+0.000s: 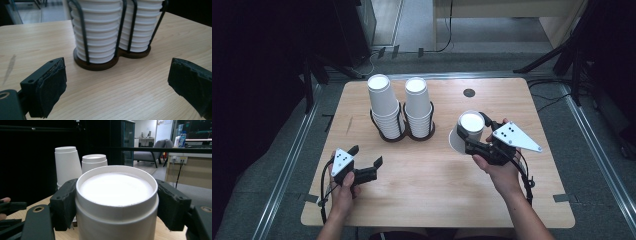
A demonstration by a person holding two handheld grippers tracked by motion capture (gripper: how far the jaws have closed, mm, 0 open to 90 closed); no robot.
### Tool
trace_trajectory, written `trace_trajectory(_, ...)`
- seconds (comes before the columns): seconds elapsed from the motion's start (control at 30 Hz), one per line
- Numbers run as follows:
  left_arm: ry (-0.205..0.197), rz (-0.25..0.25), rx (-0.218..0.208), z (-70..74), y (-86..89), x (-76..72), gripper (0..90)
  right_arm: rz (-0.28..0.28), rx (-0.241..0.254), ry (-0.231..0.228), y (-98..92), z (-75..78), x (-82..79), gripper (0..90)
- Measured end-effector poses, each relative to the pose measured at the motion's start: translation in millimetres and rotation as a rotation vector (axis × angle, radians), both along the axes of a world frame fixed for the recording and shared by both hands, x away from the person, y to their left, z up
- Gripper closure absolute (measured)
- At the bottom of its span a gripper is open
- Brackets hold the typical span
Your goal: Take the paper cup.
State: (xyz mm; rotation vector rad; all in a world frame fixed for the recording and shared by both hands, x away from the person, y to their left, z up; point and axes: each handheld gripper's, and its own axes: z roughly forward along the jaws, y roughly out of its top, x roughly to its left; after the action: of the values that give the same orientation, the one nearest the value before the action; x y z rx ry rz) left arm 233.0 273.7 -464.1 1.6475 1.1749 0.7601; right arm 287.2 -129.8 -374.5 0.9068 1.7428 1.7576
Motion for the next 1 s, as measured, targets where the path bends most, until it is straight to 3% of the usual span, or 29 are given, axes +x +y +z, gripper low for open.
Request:
trace_trajectory(0.4,-0.016,-0.089,-0.028,7.5,-37.6,16.9,2.2,0.019,0.022,0.029,-4.1,-18.4,-5.0,26.3)
trace_trajectory(0.7,-0.035,-0.143,-0.058,13.6,-61.6,27.9,2.3,0.034,0.018,0.035,-4.7,-20.1,-5.8,26.3)
trace_trajectory(1.0,-0.045,-0.237,-0.094,14.0,-83.0,33.5,2.3,0.053,0.015,0.036,1.1,-22.7,-7.5,26.3)
